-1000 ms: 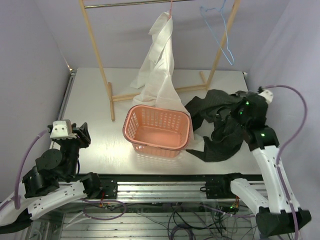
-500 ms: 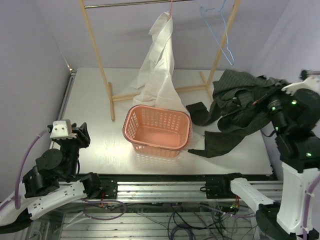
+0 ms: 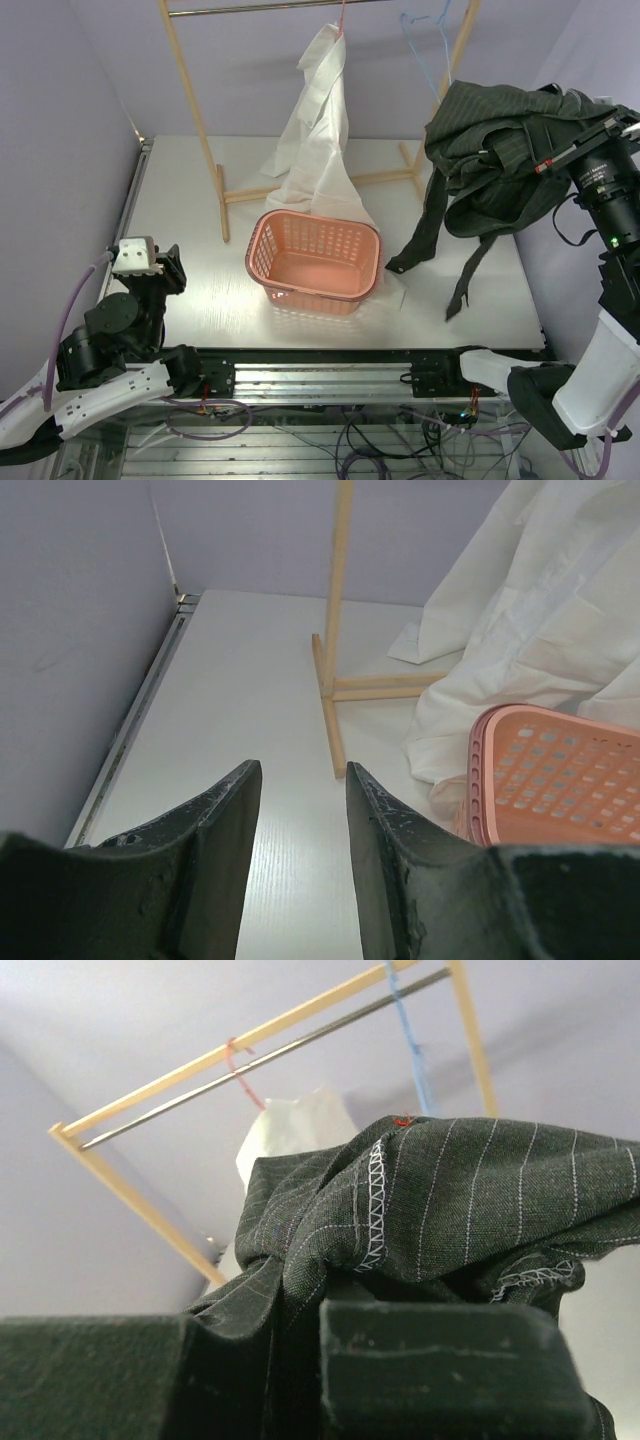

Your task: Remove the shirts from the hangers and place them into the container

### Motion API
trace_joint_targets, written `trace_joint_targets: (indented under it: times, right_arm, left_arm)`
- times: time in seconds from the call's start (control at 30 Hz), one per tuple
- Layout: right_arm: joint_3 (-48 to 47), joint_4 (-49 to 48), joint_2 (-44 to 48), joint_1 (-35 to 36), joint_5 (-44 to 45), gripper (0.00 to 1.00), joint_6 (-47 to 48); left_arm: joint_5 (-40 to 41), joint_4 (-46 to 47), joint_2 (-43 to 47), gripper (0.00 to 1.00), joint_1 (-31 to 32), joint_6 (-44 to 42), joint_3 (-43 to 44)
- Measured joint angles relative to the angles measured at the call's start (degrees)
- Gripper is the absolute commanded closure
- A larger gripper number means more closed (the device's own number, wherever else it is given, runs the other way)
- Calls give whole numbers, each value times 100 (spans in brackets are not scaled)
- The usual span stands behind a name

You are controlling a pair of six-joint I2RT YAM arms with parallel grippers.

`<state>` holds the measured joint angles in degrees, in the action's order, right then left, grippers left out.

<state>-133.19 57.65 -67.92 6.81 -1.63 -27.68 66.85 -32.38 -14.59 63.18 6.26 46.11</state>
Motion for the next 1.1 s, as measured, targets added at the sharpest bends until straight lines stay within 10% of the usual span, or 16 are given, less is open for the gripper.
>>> trace_joint_targets:
  times: [0.47,1.1]
  right_arm:
    - [-1043,-3161,-988,0,-2188,100,-1558]
    - [-1038,-6387,-2138,-11,-2378,100,-3532]
  left_arm:
    - [-2,0,-17,50,4,0,0]
    - [26,-2,-17,49,4,24,0]
